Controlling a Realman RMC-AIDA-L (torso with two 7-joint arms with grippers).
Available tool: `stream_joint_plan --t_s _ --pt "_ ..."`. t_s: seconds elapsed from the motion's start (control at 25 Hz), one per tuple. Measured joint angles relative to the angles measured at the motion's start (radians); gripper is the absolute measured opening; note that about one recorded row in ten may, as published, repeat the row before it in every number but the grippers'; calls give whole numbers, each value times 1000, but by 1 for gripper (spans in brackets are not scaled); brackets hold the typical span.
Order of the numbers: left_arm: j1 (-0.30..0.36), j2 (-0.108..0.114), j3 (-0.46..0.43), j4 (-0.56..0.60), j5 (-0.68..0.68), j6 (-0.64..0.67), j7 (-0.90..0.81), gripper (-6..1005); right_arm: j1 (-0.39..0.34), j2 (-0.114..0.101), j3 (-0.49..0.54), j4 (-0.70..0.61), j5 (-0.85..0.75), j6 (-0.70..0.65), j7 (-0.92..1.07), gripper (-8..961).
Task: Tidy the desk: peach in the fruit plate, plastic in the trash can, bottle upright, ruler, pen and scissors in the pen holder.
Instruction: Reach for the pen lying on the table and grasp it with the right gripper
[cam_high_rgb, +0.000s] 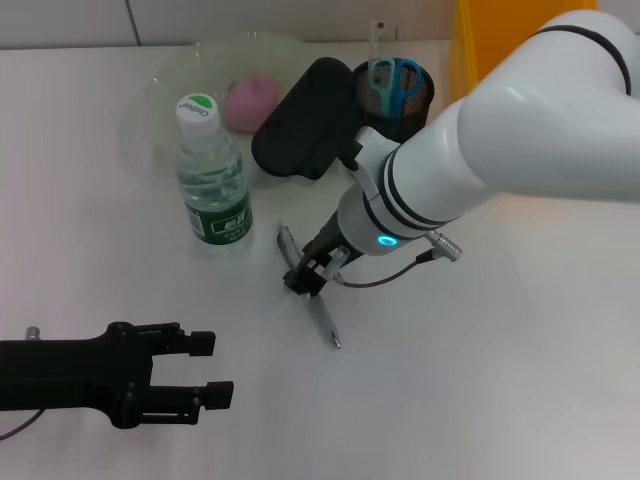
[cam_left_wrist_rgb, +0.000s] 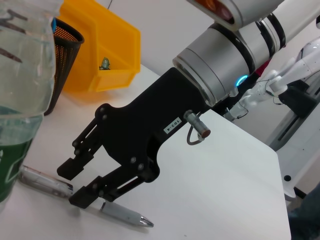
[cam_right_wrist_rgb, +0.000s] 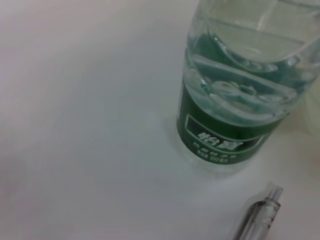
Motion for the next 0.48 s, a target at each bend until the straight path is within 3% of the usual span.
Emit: stream_joint_plan --t_s 0.32,0.48 --pt "-4 0 -1 0 0 0 0 782 -12 0 -9 -3 1 4 -1 386" --pt "-5 0 0 0 0 0 0 783 -25 0 -10 -15 1 8 -2 217"
